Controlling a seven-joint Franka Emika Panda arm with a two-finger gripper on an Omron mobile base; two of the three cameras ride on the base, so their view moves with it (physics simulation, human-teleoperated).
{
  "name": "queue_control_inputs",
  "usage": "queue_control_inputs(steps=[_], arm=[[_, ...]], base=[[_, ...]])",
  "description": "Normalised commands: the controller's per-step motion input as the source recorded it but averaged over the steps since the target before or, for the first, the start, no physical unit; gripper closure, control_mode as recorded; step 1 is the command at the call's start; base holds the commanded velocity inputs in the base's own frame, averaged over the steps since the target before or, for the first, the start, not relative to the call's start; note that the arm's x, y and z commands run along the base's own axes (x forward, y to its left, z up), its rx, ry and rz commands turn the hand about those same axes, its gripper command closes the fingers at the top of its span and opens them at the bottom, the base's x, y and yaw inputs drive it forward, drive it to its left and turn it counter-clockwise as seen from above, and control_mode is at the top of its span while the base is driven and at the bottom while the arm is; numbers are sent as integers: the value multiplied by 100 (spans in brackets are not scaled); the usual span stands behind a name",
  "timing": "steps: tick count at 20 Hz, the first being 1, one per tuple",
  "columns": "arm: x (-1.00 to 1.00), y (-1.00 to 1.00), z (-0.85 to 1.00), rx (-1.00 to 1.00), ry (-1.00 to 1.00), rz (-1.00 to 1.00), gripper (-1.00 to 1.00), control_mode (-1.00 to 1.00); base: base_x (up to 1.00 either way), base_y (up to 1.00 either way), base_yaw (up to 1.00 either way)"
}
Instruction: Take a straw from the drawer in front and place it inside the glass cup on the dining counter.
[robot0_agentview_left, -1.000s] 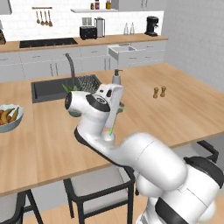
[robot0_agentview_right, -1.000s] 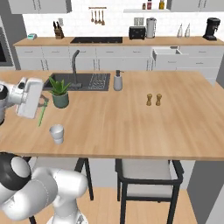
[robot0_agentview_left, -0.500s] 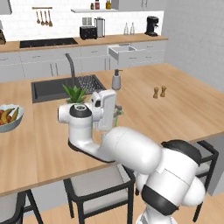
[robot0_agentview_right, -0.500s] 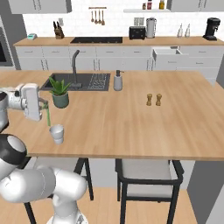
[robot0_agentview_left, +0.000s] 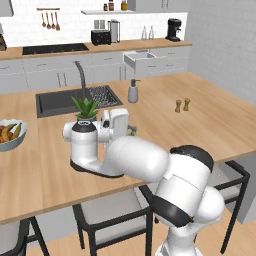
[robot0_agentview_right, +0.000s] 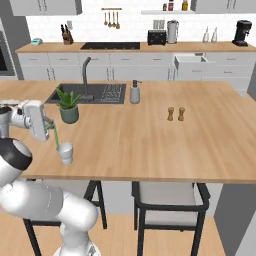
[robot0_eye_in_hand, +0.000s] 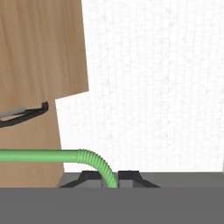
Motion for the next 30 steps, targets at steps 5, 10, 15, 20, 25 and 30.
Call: queue_control_inputs(steps=[5,10,15,20,25,30], arm=[[1,3,-19,0,-1,-12,100,-100],[6,0,-23,0,-2,-10,100,-100],[3,1,-17,0,-5,-6,100,-100],[1,5,-8,0,-9,-4,100,-100],[0,0,-11,0,-5,-3,100,-100],[0,0,-15,0,0,-3,100,-100]], base=[[0,0,0],[0,0,0],[0,0,0],[0,0,0],[0,0,0],[0,0,0]])
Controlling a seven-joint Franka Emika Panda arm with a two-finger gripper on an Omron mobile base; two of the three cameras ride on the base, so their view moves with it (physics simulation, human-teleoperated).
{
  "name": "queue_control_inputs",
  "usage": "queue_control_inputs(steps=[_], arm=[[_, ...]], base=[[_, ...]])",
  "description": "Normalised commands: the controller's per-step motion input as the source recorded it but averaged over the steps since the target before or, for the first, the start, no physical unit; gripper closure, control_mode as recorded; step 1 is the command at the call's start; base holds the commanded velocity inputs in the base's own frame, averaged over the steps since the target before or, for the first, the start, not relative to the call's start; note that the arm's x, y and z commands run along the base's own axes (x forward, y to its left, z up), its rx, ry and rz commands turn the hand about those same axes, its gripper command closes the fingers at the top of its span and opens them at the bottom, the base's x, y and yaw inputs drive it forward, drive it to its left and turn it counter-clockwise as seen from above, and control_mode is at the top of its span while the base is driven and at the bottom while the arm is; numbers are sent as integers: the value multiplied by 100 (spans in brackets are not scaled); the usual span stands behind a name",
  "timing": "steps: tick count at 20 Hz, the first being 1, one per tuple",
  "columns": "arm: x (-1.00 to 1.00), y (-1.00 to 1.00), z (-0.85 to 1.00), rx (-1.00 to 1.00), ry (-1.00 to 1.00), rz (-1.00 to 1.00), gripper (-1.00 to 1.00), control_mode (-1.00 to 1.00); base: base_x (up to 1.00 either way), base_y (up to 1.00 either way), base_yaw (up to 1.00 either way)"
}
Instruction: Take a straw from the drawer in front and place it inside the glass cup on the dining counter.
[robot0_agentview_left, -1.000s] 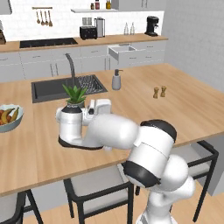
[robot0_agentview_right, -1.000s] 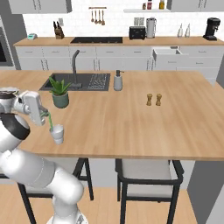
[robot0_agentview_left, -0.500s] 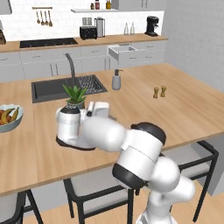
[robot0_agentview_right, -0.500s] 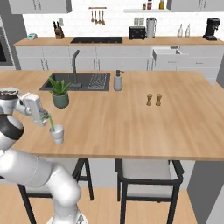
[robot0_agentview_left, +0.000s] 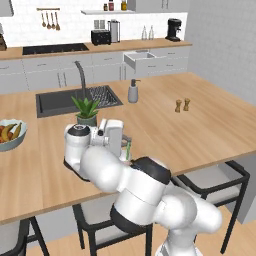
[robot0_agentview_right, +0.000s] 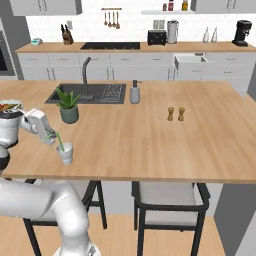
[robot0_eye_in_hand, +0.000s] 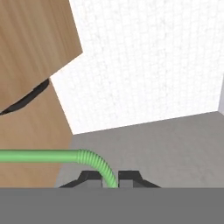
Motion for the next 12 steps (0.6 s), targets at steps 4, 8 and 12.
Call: queue_control_inputs(steps=[4,8,12], arm=[[0,0,-10,0,0,-2,100,-100],[0,0,-11,0,0,-1,100,-100],[-1,0,-2,0,-2,0,100,-100]], base=[[0,0,0],[0,0,0],[0,0,0]])
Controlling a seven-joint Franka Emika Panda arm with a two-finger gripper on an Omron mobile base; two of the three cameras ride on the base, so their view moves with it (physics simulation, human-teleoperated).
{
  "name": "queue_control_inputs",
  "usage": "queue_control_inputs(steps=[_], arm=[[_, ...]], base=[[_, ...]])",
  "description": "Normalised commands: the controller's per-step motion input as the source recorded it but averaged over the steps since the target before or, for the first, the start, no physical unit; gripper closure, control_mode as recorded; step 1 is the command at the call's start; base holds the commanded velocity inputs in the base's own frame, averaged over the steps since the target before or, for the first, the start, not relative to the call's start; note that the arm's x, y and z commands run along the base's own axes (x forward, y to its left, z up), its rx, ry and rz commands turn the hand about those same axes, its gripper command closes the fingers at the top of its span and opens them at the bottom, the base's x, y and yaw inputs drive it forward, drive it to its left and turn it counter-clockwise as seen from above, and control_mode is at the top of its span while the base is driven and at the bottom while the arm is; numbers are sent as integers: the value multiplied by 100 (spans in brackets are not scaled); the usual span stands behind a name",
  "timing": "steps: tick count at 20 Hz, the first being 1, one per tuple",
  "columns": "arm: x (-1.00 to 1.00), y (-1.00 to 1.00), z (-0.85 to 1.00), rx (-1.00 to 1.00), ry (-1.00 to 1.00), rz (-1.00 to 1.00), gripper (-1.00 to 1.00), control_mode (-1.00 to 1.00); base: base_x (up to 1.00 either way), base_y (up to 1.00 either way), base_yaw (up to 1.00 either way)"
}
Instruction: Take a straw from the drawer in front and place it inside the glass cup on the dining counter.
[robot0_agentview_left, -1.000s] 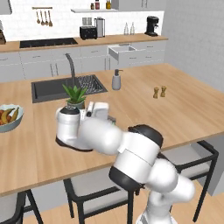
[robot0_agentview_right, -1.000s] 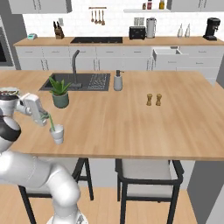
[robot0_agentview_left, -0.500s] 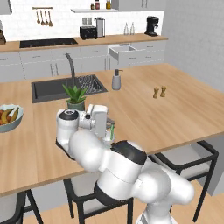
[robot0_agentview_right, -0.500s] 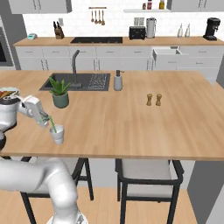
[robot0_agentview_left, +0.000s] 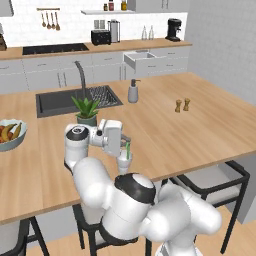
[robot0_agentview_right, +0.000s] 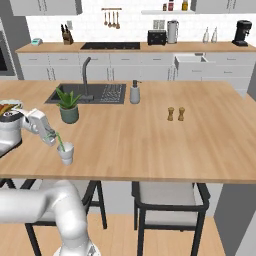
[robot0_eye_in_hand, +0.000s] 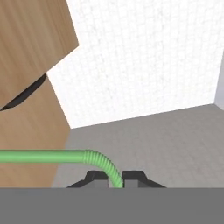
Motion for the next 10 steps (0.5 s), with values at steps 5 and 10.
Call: queue_control_inputs(steps=[5,10], arm=[[-4,0,0,0,-4,0,100,-100],[0,0,1,0,-1,0,100,-100]], base=[[0,0,0],[0,0,0]])
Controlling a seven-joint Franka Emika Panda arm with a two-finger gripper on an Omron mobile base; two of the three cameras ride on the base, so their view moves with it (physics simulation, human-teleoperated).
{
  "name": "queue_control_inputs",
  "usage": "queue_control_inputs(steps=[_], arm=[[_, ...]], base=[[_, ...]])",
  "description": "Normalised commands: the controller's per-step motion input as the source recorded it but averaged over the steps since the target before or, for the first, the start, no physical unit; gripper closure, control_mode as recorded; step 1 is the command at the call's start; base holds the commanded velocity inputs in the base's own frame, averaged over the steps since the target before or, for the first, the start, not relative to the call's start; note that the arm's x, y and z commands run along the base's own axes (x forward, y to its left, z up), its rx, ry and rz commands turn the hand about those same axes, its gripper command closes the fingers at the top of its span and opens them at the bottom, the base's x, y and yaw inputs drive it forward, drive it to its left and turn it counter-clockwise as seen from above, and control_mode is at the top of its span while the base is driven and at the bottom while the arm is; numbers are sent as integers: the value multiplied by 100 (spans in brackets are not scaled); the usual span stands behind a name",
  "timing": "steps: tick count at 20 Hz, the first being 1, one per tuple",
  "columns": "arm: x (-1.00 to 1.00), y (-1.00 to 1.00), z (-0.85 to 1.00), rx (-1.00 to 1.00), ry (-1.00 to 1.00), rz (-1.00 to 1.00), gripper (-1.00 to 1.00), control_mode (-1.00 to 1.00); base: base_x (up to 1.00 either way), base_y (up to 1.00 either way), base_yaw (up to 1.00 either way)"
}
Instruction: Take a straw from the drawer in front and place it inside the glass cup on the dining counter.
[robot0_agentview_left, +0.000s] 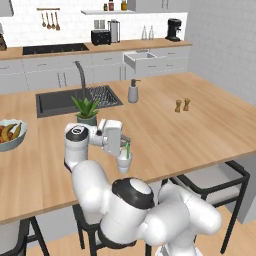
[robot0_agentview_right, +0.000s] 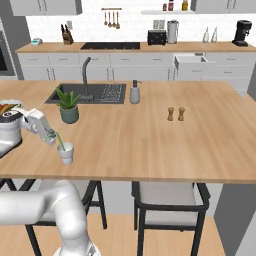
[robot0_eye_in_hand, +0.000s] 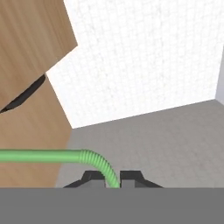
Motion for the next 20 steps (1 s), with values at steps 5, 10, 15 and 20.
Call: queue_control_inputs(steps=[5,10,15,20], arm=[[-20,0,26,1,-1,0,100,-100],[-17,0,17,0,0,0,100,-100],[5,0,-5,0,0,0,100,-100],[21,3,-22,0,0,0,100,-100]], base=[[0,0,0],[0,0,0],[0,0,0],[0,0,0]])
